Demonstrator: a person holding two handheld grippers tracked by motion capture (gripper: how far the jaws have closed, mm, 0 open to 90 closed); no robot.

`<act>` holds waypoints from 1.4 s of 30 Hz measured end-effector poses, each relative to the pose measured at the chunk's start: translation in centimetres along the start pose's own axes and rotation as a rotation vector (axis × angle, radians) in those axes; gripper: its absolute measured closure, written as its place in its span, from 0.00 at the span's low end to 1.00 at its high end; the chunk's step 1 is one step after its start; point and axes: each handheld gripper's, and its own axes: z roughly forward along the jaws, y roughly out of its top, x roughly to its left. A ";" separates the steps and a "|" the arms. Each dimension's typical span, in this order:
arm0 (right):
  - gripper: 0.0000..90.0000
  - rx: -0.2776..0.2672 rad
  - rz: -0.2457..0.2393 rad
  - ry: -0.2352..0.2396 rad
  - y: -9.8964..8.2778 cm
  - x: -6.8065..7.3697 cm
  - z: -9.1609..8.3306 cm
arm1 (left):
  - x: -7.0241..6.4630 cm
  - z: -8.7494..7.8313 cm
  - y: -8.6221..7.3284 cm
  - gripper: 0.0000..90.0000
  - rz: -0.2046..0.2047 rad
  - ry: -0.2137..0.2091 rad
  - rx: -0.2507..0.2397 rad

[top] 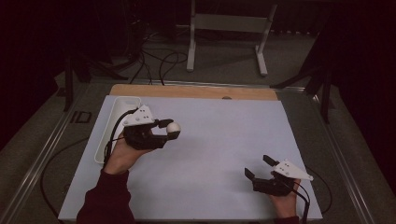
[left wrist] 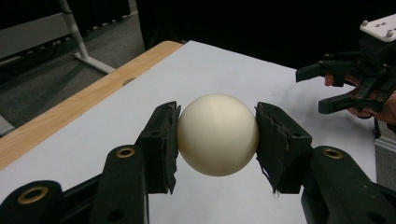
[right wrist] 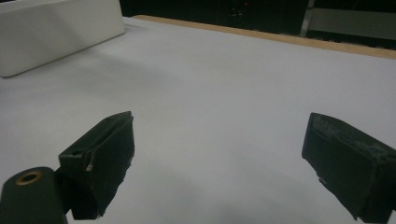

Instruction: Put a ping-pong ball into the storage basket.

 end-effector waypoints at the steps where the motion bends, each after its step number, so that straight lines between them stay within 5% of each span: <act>1: 0.10 -0.001 0.000 0.000 0.0 0.0 0.0 | 0.0 -0.1 0.0 0.57 -0.001 0.002 -0.002; 42: 0.10 -0.002 -0.001 0.001 0.0 0.0 0.0 | 1.7 -2.0 -1.1 0.57 0.000 0.036 0.015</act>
